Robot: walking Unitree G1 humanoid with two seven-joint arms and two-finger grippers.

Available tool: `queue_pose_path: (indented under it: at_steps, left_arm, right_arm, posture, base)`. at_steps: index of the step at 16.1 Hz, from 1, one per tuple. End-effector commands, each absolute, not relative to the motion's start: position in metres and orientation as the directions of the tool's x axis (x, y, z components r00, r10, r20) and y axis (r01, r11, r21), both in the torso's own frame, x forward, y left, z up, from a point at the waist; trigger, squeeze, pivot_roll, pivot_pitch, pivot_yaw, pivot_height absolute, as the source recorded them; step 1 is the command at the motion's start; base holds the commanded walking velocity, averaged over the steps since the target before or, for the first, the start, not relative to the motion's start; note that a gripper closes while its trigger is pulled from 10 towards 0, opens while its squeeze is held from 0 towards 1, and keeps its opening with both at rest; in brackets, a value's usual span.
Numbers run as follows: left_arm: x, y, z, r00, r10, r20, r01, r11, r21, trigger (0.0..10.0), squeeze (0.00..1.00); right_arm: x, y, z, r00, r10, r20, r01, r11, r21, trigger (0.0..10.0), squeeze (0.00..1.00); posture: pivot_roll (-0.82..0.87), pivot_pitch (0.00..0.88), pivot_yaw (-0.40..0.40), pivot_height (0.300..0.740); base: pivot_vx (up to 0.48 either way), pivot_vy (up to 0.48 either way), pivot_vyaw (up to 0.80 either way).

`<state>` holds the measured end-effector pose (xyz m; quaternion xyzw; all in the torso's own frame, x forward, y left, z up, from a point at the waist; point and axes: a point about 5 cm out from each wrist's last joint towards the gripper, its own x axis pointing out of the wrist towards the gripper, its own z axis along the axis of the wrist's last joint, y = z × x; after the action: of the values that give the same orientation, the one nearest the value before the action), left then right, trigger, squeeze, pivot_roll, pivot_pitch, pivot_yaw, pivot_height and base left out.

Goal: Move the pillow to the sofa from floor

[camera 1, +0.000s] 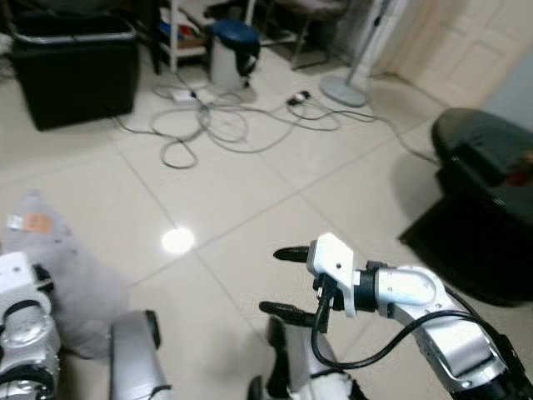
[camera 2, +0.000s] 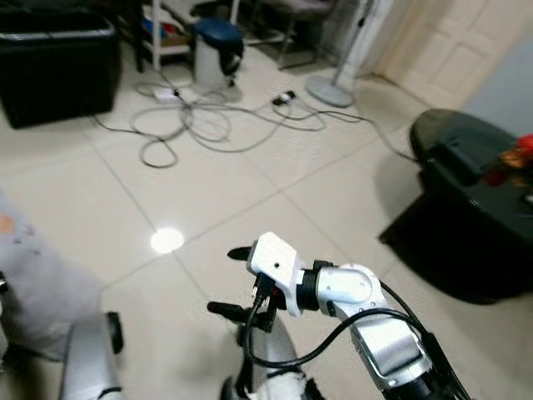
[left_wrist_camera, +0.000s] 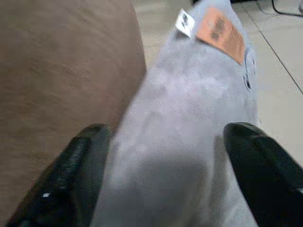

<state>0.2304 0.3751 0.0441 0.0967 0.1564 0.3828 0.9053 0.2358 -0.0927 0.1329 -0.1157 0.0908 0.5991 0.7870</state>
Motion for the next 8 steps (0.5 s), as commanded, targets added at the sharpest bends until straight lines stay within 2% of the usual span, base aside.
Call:
queue_pose_path:
  at_steps: [1,2,4,8]
  left_arm:
    - [0.230,0.374,0.041,0.654,0.718,-0.237,-0.660,0.695,0.286,10.0,0.27]
    - [0.227,0.377,0.041,0.646,0.726,-0.237,-0.664,0.687,0.293,10.0,0.00]
    - [0.217,0.387,0.044,0.620,0.758,-0.200,-0.676,0.647,0.355,10.0,0.00]
    - [0.199,0.406,0.055,0.558,0.826,-0.074,-0.684,0.509,0.523,10.0,0.00]
  right_arm:
    - [0.239,-0.102,0.142,0.288,0.913,-0.288,-0.958,0.274,-0.089,10.0,0.00]
    - [0.239,-0.104,0.144,0.288,0.913,-0.289,-0.958,0.274,-0.088,10.0,0.00]
    - [0.239,-0.108,0.154,0.288,0.912,-0.292,-0.958,0.275,-0.085,10.0,0.00]
    - [0.239,-0.111,0.166,0.273,0.917,-0.291,-0.962,0.262,-0.076,10.0,0.00]
  posture:
    - [-0.16,0.111,-0.324,0.541]
    - [-0.17,0.120,-0.349,0.541]
    - [-0.18,0.136,-0.393,0.541]
    - [-0.19,0.163,-0.400,0.541]
  base:
    - [0.000,0.000,0.00]
    - [0.000,0.000,0.00]
    - [0.000,0.000,0.00]
    - [0.000,0.000,0.00]
